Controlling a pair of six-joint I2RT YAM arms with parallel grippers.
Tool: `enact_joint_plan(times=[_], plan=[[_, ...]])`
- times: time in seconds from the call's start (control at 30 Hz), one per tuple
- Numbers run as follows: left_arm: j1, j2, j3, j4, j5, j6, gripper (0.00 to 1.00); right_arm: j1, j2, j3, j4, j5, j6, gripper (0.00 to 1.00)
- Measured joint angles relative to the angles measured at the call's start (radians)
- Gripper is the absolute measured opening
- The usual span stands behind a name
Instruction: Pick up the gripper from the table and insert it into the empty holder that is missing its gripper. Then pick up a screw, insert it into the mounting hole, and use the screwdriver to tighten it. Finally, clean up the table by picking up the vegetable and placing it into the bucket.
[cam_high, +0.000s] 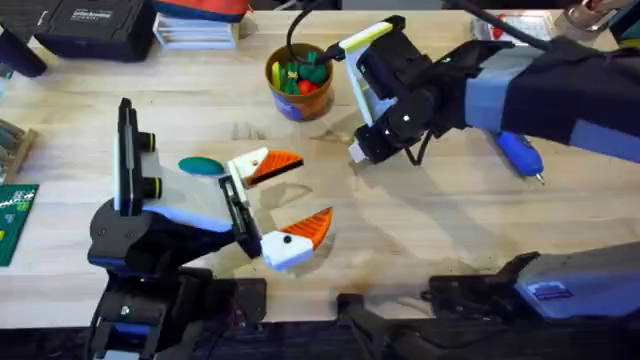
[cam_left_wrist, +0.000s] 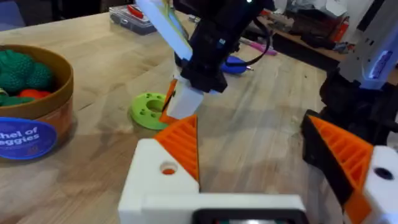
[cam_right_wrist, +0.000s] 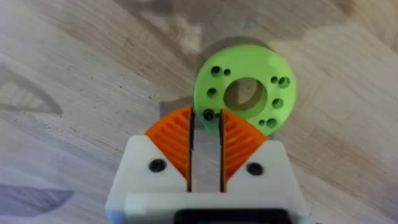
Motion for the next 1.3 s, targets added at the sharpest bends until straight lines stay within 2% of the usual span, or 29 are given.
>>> enact_joint_plan(times=[0.87,0.93,1.03,1.3], plan=[[0.0,0.0,0.0,0.0,0.0,0.0,0.985,0.002,0.003,0.0,0.018,0.008,0.0,0.16],[0.0,0.0,0.0,0.0,0.0,0.0,0.985,0.002,0.003,0.0,0.018,0.008,0.0,0.129],[0.0,0.0,0.0,0.0,0.0,0.0,0.985,0.002,0.004,0.0,0.02,0.012,0.001,0.013],[0.0,0.0,0.0,0.0,0.0,0.0,0.985,0.002,0.006,0.004,0.018,0.015,0.0,0.006]])
